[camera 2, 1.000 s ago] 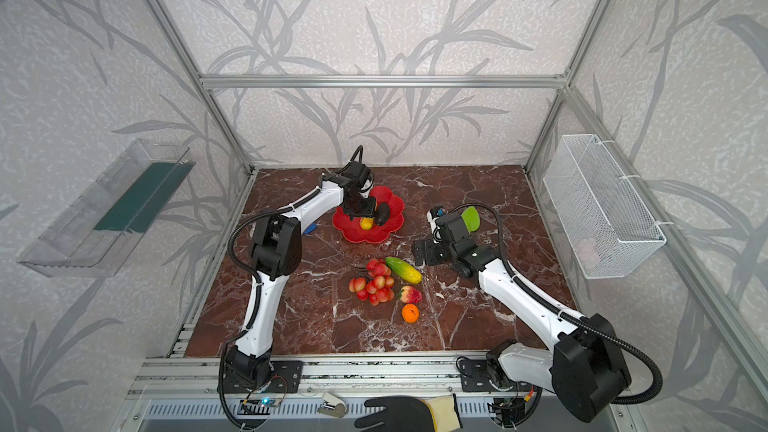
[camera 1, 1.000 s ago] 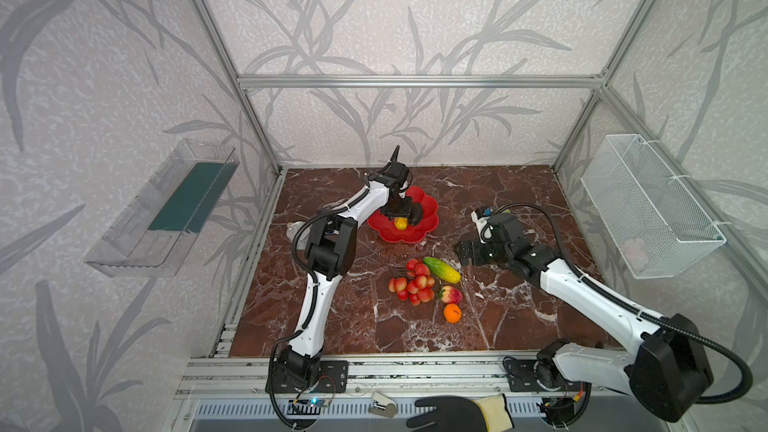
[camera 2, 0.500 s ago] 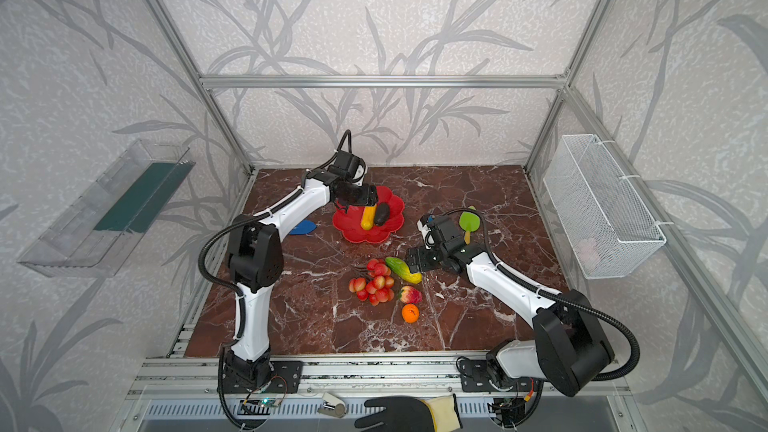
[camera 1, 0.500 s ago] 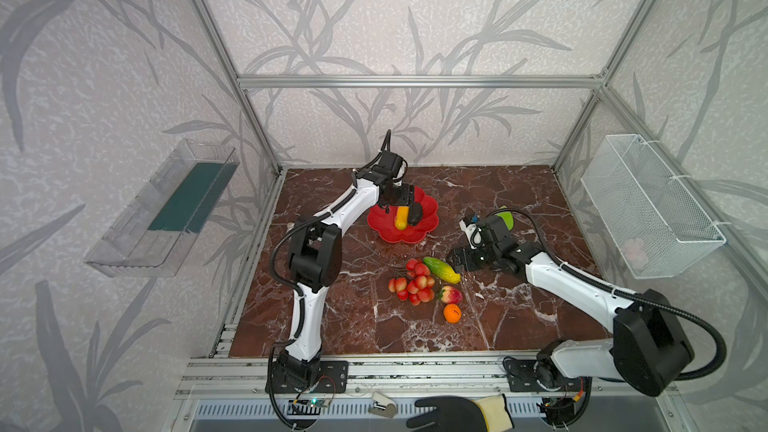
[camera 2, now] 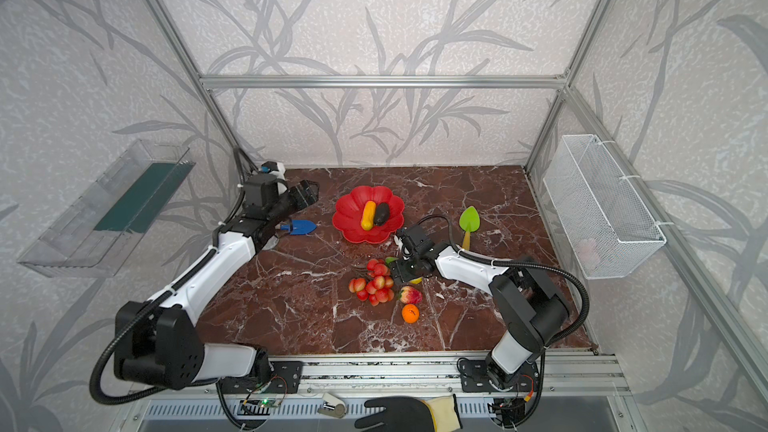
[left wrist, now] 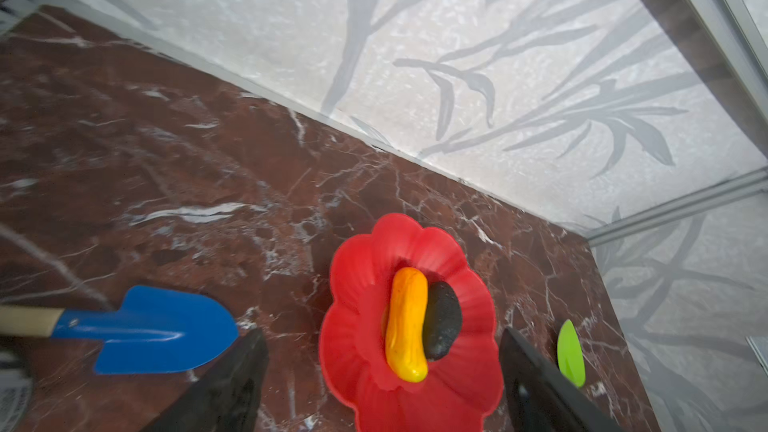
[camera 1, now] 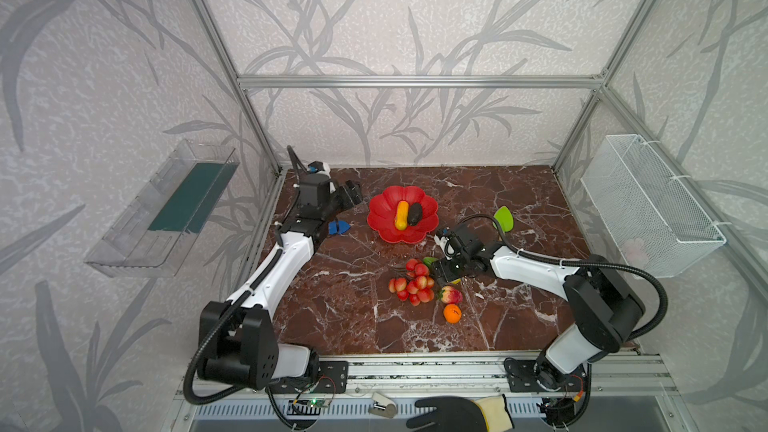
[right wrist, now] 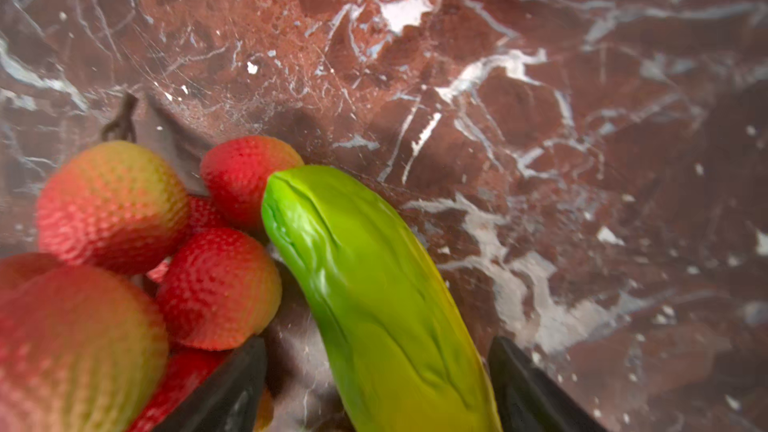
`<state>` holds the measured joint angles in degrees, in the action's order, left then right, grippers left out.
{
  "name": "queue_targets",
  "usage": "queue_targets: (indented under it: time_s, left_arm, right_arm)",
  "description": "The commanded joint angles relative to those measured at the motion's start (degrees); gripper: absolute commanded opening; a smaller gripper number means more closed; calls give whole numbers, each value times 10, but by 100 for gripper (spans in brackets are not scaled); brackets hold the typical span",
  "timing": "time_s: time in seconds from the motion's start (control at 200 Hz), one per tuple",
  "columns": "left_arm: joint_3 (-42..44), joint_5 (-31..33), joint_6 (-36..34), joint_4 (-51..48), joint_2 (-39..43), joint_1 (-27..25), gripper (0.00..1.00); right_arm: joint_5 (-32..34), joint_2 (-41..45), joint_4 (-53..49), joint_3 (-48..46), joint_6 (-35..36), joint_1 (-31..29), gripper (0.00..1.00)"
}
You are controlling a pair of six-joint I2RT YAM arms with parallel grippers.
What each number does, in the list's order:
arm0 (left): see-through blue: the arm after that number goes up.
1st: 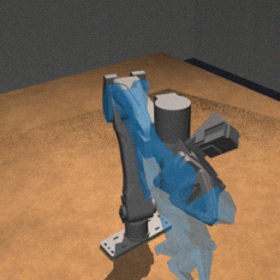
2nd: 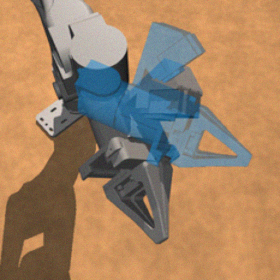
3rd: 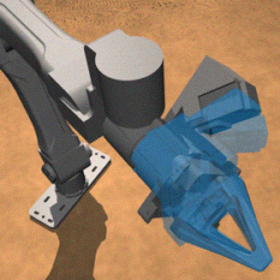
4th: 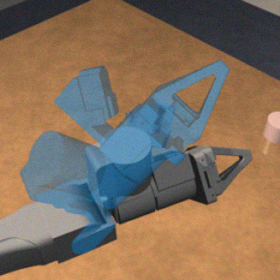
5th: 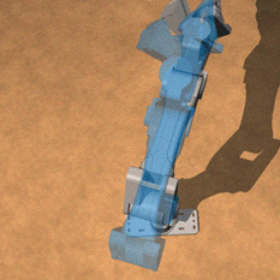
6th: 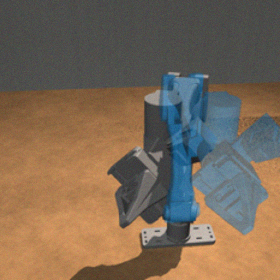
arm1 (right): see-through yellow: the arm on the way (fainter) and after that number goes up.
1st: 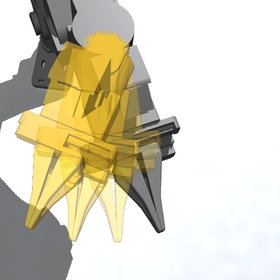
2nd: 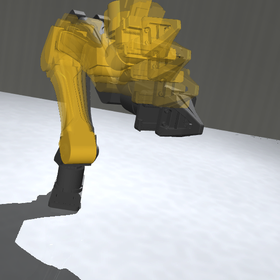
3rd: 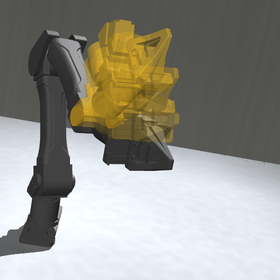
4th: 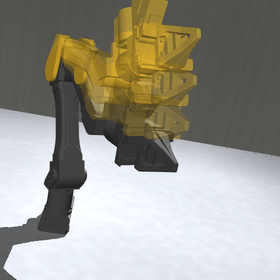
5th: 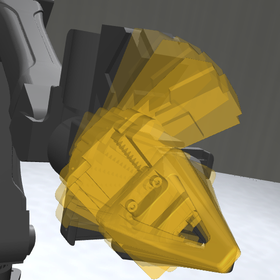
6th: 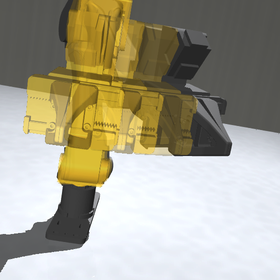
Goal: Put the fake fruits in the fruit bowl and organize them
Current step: 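Grasp the green-yellow cucumber with the right gripper while the left arm withdraws, then place the cucumber in the bowl beside the papaya with the right gripper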
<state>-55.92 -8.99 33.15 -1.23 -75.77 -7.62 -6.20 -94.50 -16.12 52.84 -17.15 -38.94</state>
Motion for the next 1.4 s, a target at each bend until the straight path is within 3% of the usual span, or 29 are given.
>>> queue_targets:
  time_s: [0.0, 0.315, 0.49, 0.65, 1.045, 1.395]
  left_arm:
    - [35, 19, 15, 22, 67, -4, 89]
    - [92, 57, -15, -18, 155, -2, 90]
    - [117, 92, -17, -26, 186, 0, 90]
    - [146, 116, -20, -29, 219, 1, 91]
    - [182, 147, -18, -133, 328, 4, 91]
    - [206, 161, -2, -191, 417, 5, 92]
  right_arm:
    - [38, -21, -11, 22, 8, -8, 76]
    - [125, 16, -51, 13, 16, -11, 39]
    - [148, 108, -82, 13, 15, -11, 34]
    - [111, 150, -5, 29, -6, -12, 32]
    - [14, -159, 9, 347, -17, -13, 32]
    - [-8, -390, -53, 602, -33, -12, 34]
